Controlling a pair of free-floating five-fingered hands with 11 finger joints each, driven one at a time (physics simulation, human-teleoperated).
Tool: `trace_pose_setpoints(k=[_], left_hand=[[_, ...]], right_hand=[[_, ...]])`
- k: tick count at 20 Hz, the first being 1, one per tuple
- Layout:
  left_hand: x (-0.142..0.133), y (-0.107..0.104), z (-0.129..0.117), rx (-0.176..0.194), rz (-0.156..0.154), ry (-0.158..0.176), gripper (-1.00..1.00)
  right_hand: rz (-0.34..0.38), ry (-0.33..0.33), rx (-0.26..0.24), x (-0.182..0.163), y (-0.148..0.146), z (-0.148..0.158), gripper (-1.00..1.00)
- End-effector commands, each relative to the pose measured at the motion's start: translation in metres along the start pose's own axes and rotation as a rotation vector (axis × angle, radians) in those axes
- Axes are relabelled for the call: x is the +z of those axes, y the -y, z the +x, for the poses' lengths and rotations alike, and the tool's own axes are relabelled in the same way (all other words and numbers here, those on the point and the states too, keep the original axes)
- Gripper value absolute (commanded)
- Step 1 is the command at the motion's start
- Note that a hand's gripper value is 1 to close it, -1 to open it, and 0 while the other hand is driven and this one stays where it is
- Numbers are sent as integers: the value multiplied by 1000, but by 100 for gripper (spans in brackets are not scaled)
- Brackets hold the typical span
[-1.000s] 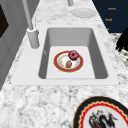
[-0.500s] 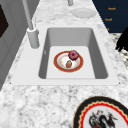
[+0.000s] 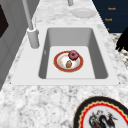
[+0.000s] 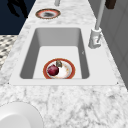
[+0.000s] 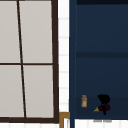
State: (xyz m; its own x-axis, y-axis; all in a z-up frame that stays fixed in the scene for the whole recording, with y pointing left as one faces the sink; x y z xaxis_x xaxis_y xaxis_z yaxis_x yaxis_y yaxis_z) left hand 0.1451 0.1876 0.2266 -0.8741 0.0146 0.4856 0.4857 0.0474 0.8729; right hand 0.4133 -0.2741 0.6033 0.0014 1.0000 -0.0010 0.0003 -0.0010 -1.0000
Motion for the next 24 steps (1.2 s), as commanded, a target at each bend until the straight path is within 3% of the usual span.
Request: trace_pose_setpoints(k=[1, 5, 7, 8, 17, 22, 24], left_hand=[[0, 0, 0, 0, 0, 0, 0], [0, 0, 0, 0, 0, 0, 0], [0, 0, 0, 0, 0, 0, 0], [0, 0, 0, 0, 0, 0, 0], [0, 0, 0, 0, 0, 0, 0], [0, 0, 0, 0, 0, 0, 0], [0, 0, 0, 0, 0, 0, 0]], right_hand=[[54, 0, 0, -24, 3, -14, -100], [40, 0, 0, -52, 9, -27, -100], [111, -10, 16, -55, -6, -27, -100], [126, -20, 31, -49, 5, -27, -100], [125, -7, 32, -66, 10, -40, -100], [125, -13, 84, -64, 6, -44, -100], [55, -11, 71, -62, -4, -43, -100]])
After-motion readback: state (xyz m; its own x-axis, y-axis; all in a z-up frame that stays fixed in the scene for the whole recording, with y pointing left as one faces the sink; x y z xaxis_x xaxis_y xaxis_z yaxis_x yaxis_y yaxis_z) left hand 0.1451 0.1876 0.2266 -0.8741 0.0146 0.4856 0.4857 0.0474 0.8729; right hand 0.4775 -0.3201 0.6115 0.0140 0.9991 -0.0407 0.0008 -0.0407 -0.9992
